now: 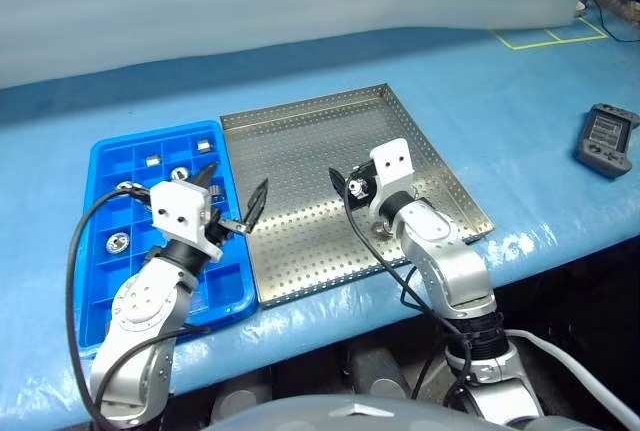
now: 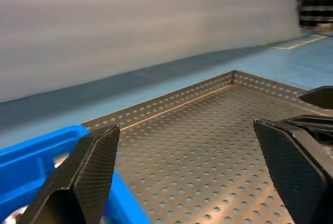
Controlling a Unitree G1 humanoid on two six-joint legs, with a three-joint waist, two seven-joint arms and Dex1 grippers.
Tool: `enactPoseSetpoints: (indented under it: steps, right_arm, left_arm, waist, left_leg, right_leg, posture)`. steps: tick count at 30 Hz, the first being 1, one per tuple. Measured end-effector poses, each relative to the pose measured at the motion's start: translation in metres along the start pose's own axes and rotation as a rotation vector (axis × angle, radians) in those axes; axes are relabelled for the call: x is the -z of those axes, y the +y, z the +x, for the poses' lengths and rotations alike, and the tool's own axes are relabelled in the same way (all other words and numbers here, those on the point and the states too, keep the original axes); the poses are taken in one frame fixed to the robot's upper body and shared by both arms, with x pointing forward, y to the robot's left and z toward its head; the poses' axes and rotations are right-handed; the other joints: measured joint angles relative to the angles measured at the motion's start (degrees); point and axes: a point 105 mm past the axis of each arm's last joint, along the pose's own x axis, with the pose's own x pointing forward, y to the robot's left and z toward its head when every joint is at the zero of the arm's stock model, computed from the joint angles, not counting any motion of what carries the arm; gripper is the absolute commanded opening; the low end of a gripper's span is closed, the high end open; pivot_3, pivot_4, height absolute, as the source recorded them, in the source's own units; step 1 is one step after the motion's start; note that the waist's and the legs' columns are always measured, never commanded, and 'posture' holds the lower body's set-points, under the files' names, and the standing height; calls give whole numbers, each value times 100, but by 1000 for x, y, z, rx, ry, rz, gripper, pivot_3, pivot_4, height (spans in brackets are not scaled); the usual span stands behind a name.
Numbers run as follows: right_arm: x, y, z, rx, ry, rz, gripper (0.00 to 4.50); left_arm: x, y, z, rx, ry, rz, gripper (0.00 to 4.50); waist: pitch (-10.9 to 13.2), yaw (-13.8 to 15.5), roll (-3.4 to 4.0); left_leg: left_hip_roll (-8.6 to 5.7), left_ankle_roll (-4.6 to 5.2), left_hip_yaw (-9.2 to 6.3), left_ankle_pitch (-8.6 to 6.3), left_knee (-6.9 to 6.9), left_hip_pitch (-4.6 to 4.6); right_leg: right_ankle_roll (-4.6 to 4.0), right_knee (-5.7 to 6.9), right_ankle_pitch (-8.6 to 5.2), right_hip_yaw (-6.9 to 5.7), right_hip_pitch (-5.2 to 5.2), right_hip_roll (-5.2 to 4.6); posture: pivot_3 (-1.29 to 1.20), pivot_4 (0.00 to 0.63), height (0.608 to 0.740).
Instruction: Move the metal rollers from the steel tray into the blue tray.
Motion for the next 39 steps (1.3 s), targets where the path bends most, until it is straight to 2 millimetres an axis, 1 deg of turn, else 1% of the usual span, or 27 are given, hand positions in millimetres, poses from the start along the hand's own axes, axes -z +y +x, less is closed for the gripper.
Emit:
enactPoseSetpoints:
  steps: [3, 7, 11, 15, 16, 17, 20, 23, 24, 27, 29, 32, 33, 36, 39]
  right_arm:
    - [12, 0, 4, 10, 38, 19, 4500]
    - [25, 5, 9, -3, 75, 41, 4500]
    - [36, 7, 14, -3, 114, 35, 4500]
    - [44, 5, 19, 25, 154, 11, 4500]
    - [46, 5, 20, 32, 163, 10, 4099]
    - [48, 4, 20, 41, 171, 10, 3905]
    - [53, 3, 21, 51, 190, 20, 2940]
    - [52, 4, 22, 52, 188, 29, 1944]
    - [52, 5, 22, 50, 188, 32, 1749]
    - [50, 9, 24, 35, 186, 38, 1747]
    - [46, 12, 26, 18, 181, 35, 1747]
    - [27, 24, 31, -42, 132, 17, 1747]
    - [18, 30, 33, -69, 106, 11, 1747]
    - [-21, 52, 39, -170, -2, -15, 1747]
    - [-47, 76, 42, -270, -72, -54, 1747]
  left_arm:
    - [4, -14, 0, 101, 19, -20, 4470]
    - [11, -28, -6, 202, 60, -38, 4470]
    - [11, -37, -12, 253, 72, -39, 4470]
    - [14, -43, -17, 291, 90, -59, 4470]
    - [15, -45, -18, 301, 95, -67, 4500]
    - [17, -47, -21, 313, 104, -72, 4500]
    - [18, -49, -23, 321, 113, -76, 4500]
    - [17, -52, -25, 330, 112, -81, 4500]
    - [17, -53, -26, 332, 113, -83, 4500]
    - [19, -54, -27, 325, 118, -92, 4500]
    - [19, -52, -26, 302, 116, -100, 4500]
    - [20, -48, -26, 247, 119, -94, 4500]
    - [21, -46, -26, 223, 123, -81, 4500]
    - [24, -38, -27, 146, 136, -59, 4500]
    - [27, -34, -31, 79, 141, -68, 4500]
  waist:
    - [1, -28, 1]
    - [2, -30, 3]
    - [2, -5, 4]
    - [3, 44, 4]
    - [3, 50, 4]
    - [3, 59, 5]
    - [4, 100, 6]
    - [4, 112, 7]
    - [4, 113, 7]
    - [7, 120, 11]
    - [7, 126, 12]
    - [9, 135, 14]
    - [10, 137, 16]
    - [13, 186, 21]
    - [13, 313, 21]
  left_leg:
    - [0, 1, 2, -1, 0, 0]
    - [1, 3, 2, -2, 0, -1]
    - [0, 3, 2, -2, 0, -1]
    - [0, 3, 1, -2, 0, 0]
    - [1, 3, 2, -2, 0, 0]
    - [1, 4, 2, -2, -2, -1]
    - [0, 4, 1, -2, -3, -3]
    - [0, 4, 2, -2, -3, -3]
    - [1, 4, 1, -2, -3, -3]
    - [1, 4, 1, -2, -3, -3]
    - [1, 4, 1, -2, -2, -3]
    - [1, 4, -1, -2, -3, -3]
    - [1, 4, -1, -2, -4, -4]
    - [2, 4, -5, -2, -7, -3]
    - [2, 3, -9, -2, -14, -3]
  right_leg:
    - [0, 1, 0, 3, -1, 1]
    - [0, 1, 0, 4, -3, 2]
    - [0, 1, -1, 5, -2, 2]
    - [0, 1, -1, 4, -2, 2]
    - [0, 1, -1, 4, -3, 2]
    - [-1, 1, -1, 4, -4, 2]
    - [-1, 1, -1, 4, -7, 2]
    - [-1, 1, -2, 4, -7, 2]
    - [-1, 1, -2, 4, -7, 2]
    - [-1, 2, -2, 4, -7, 2]
    - [-1, 2, -2, 4, -7, 2]
    - [-2, 4, -2, 2, -10, 3]
    - [-2, 5, -1, 2, -13, 3]
    - [-2, 10, -1, 0, -15, 4]
    - [-8, 10, -3, -5, -19, 3]
  posture:
    - [-60, 150, 740]
    - [-34, 150, 740]
    - [-12, 150, 740]
    - [15, 150, 740]
    - [18, 150, 740]
    - [24, 150, 740]
    - [35, 150, 740]
    - [42, 150, 740]
    - [53, 150, 740]
    - [69, 150, 740]
    - [85, 150, 740]
    - [118, 150, 740]
    - [136, 150, 740]
    - [194, 150, 740]
    - [246, 150, 740]
